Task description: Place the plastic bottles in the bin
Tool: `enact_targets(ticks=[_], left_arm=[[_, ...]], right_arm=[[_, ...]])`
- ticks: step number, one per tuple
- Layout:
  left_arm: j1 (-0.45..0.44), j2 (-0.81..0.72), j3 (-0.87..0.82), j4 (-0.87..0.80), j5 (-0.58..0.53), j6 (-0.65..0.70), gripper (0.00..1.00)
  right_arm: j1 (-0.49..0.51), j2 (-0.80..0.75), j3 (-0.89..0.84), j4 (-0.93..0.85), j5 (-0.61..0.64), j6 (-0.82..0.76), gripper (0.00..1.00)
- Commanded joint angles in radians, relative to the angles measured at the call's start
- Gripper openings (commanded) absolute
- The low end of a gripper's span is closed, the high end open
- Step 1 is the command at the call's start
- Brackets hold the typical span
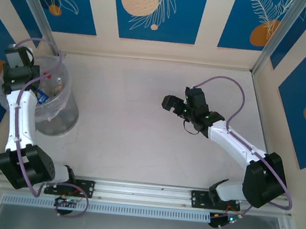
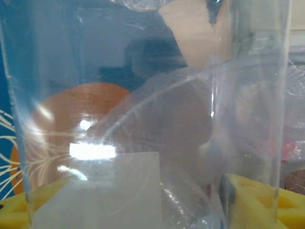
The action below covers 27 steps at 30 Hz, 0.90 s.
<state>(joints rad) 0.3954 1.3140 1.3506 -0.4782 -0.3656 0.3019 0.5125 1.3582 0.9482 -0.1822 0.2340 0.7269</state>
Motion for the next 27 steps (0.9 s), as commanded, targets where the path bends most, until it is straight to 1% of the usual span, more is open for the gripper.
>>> enact_targets(ticks=[1,4,7,9,13,14,16,19,20,22,23,25,27], left_arm=[[0.011,-0.019,0.047,0.059,0.032,0.023,0.70],[0.012,-0.031,0.112,-0.004,0.060,-0.006,0.75],[0.012,-0.074,0.130,-0.027,0.113,-0.012,0.86],[0.012,-0.109,0.107,-0.016,0.121,-0.013,0.90],[0.012,-0.132,0.022,0.038,0.105,-0.010,0.92],[0.012,-0.124,0.021,0.029,0.107,-0.031,0.92],[0.011,-0.115,0.048,-0.012,0.150,-0.098,0.93],[0.011,-0.115,0.130,-0.097,0.268,-0.246,0.99],[0.009,-0.112,0.164,-0.135,0.322,-0.294,0.99],[-0.002,-0.109,0.213,-0.191,0.391,-0.369,0.99],[-0.016,-0.114,0.225,-0.207,0.411,-0.395,0.99],[-0.050,-0.142,0.224,-0.212,0.412,-0.443,0.99],[-0.091,-0.192,0.176,-0.166,0.443,-0.497,0.99]], right_arm=[[-0.006,-0.009,0.025,-0.003,-0.013,-0.036,1.00],[-0.010,-0.029,0.008,-0.002,0.000,-0.036,1.00],[-0.012,-0.044,-0.008,0.003,0.008,-0.029,1.00],[-0.016,-0.049,-0.014,0.003,0.007,-0.026,1.00],[-0.019,-0.050,-0.007,0.001,-0.004,-0.029,1.00],[-0.020,-0.051,-0.005,0.001,-0.005,-0.030,1.00],[-0.020,-0.051,0.002,-0.006,-0.004,-0.032,1.00],[-0.020,-0.054,0.006,-0.019,0.006,-0.027,0.99],[-0.022,-0.055,0.005,-0.020,0.012,-0.024,0.99],[-0.025,-0.056,0.004,-0.025,0.025,-0.018,1.00],[-0.030,-0.057,0.005,-0.026,0.031,-0.017,1.00],[-0.039,-0.063,0.010,-0.034,0.047,-0.017,1.00],[-0.051,-0.077,0.011,-0.042,0.072,-0.027,1.00]])
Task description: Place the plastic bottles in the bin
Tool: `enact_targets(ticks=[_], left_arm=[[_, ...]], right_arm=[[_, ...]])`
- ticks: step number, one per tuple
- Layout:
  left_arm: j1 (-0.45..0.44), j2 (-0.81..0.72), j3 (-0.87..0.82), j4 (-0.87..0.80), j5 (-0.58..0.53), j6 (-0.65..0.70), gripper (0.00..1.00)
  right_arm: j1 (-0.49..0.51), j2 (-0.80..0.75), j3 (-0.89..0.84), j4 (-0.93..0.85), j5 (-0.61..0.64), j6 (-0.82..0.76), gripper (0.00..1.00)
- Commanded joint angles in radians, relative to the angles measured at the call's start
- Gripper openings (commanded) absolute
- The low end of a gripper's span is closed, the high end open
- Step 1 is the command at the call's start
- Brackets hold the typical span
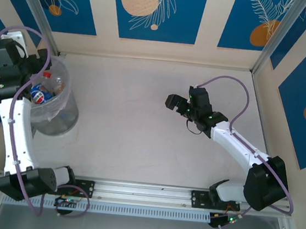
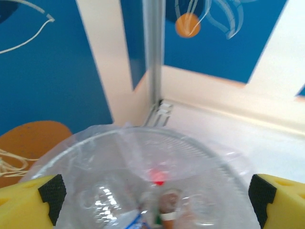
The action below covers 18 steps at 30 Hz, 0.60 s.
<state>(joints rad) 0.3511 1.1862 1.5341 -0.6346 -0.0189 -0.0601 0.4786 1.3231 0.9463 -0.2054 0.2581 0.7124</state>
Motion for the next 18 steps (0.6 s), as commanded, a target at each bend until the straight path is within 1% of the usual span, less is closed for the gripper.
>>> enact_targets(ticks=[1,3,4,6,9,12,14,16,18], left_arm=[[-0.071,-0.092,-0.041,0.030,0.118,-0.151,0.99],[-0.154,-0.138,-0.112,0.111,0.151,-0.154,0.99],[-0.200,-0.148,-0.135,0.132,0.145,-0.146,0.99],[-0.314,-0.153,-0.176,0.164,0.099,-0.106,0.99],[-0.422,-0.147,-0.260,0.247,0.071,-0.068,0.99],[-0.472,-0.132,-0.365,0.361,0.071,-0.055,0.99],[-0.492,-0.107,-0.412,0.411,0.075,-0.046,0.99],[-0.508,-0.078,-0.465,0.467,0.066,-0.032,0.99],[-0.513,-0.048,-0.529,0.528,0.058,-0.015,0.99]], right_arm=[[-0.022,-0.050,0.011,-0.019,0.067,-0.020,1.00],[-0.032,-0.077,0.000,-0.021,0.133,-0.037,0.99],[-0.036,-0.093,-0.011,-0.016,0.167,-0.052,1.00],[-0.051,-0.133,-0.037,-0.001,0.235,-0.093,0.99],[-0.088,-0.194,-0.071,-0.006,0.296,-0.153,1.00],[-0.129,-0.252,-0.119,-0.005,0.383,-0.178,1.00],[-0.158,-0.295,-0.171,0.029,0.433,-0.188,0.99],[-0.203,-0.331,-0.221,0.068,0.431,-0.197,1.00],[-0.264,-0.349,-0.264,0.103,0.393,-0.203,0.99]])
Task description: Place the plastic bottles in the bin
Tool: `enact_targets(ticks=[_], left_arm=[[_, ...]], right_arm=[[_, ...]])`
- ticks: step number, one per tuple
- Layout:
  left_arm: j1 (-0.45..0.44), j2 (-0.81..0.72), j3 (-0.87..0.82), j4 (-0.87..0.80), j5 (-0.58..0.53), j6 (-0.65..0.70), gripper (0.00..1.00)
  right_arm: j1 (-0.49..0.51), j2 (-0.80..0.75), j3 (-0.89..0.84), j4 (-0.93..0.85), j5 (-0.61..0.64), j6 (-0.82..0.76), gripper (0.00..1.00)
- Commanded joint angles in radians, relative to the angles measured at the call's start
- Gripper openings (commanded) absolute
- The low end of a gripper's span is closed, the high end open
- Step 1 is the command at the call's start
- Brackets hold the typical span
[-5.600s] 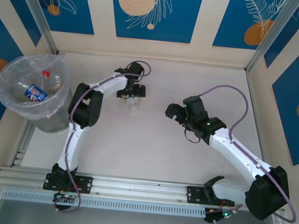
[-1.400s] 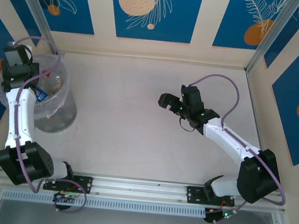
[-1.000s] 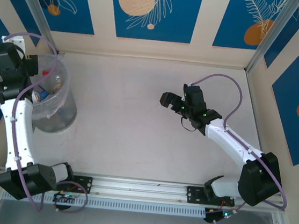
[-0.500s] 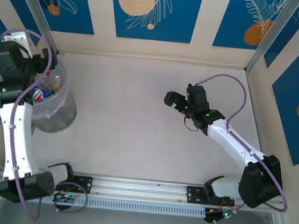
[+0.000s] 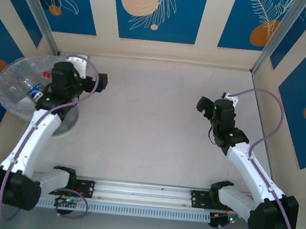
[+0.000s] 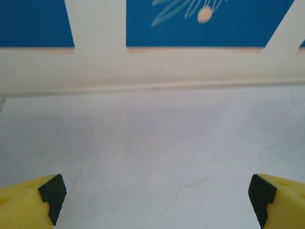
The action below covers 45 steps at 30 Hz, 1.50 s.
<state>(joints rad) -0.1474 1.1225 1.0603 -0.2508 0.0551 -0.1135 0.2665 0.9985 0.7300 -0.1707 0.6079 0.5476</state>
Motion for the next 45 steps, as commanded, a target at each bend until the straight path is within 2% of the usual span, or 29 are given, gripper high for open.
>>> enact_targets(ticks=[1,6,9,11,15,20,23,26,29,31,32,34,35,37,38,45], left_arm=[[-0.016,0.028,-0.087,0.174,-0.024,0.049,0.99],[-0.013,0.105,-0.265,0.329,-0.151,0.142,0.99],[-0.008,0.171,-0.323,0.397,-0.231,0.171,0.99],[0.001,0.216,-0.347,0.439,-0.245,0.181,0.99],[0.025,0.326,-0.354,0.483,-0.138,0.202,0.99],[0.030,0.444,-0.425,0.700,-0.186,0.194,0.99],[0.049,0.429,-0.450,0.721,-0.115,0.195,1.00],[0.057,0.387,-0.566,0.891,-0.100,0.187,0.99],[0.064,0.435,-0.685,1.176,-0.124,0.172,0.99],[0.068,0.409,-0.657,1.068,-0.140,0.157,0.99],[0.069,0.428,-0.669,1.125,-0.158,0.152,0.99],[0.068,0.416,-0.677,1.120,-0.223,0.129,0.99],[0.065,0.416,-0.677,1.118,-0.235,0.127,0.99],[0.065,0.415,-0.680,1.123,-0.233,0.127,0.99],[0.065,0.411,-0.683,1.124,-0.229,0.127,0.99],[0.070,0.413,-0.656,1.078,-0.138,0.157,0.99]], right_arm=[[-0.079,-0.027,-0.064,0.078,0.019,-0.045,1.00],[-0.207,0.009,-0.154,0.165,-0.105,-0.120,1.00],[-0.255,0.042,-0.219,0.257,-0.131,-0.172,1.00],[-0.281,0.062,-0.261,0.334,-0.161,-0.189,1.00],[-0.306,0.134,-0.305,0.451,-0.217,-0.217,0.99],[-0.296,0.261,-0.275,0.499,-0.302,-0.270,0.99],[-0.272,0.302,-0.277,0.592,-0.312,-0.334,1.00],[-0.266,0.345,-0.273,0.678,-0.339,-0.374,1.00],[-0.261,0.395,-0.273,0.784,-0.389,-0.393,1.00],[-0.245,0.433,-0.275,0.839,-0.402,-0.427,0.99],[-0.236,0.457,-0.276,0.862,-0.406,-0.439,0.99],[-0.219,0.504,-0.314,0.985,-0.412,-0.462,1.00],[-0.232,0.498,-0.327,0.985,-0.421,-0.449,1.00],[-0.236,0.546,-0.355,1.090,-0.362,-0.421,1.00],[-0.237,0.525,-0.331,1.006,-0.360,-0.415,0.99],[-0.250,0.527,-0.335,1.026,-0.395,-0.419,0.99]])
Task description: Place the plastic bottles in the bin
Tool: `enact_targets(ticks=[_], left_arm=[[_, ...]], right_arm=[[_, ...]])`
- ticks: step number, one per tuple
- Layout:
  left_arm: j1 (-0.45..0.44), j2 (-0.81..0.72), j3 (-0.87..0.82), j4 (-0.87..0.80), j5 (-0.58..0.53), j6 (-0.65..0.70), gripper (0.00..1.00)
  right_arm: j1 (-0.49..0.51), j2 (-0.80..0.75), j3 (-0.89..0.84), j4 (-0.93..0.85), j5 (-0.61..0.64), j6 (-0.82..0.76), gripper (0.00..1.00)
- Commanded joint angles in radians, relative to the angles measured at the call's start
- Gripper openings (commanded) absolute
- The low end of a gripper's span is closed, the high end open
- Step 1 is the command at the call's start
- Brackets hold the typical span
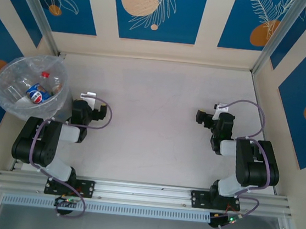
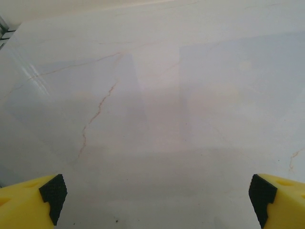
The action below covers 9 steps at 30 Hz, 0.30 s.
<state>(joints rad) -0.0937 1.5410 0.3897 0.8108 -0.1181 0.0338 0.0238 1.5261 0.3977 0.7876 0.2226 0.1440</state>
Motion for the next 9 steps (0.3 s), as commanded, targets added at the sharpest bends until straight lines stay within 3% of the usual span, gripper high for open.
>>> enact_targets(ticks=[1,9], left_arm=[[0.017,-0.004,0.017,0.014,0.038,0.008,0.99],[0.020,-0.007,0.012,0.018,0.043,0.008,0.99]], right_arm=[[-0.007,-0.004,-0.001,0.057,-0.011,-0.014,1.00],[-0.008,-0.003,-0.003,0.060,-0.011,-0.014,1.00]])
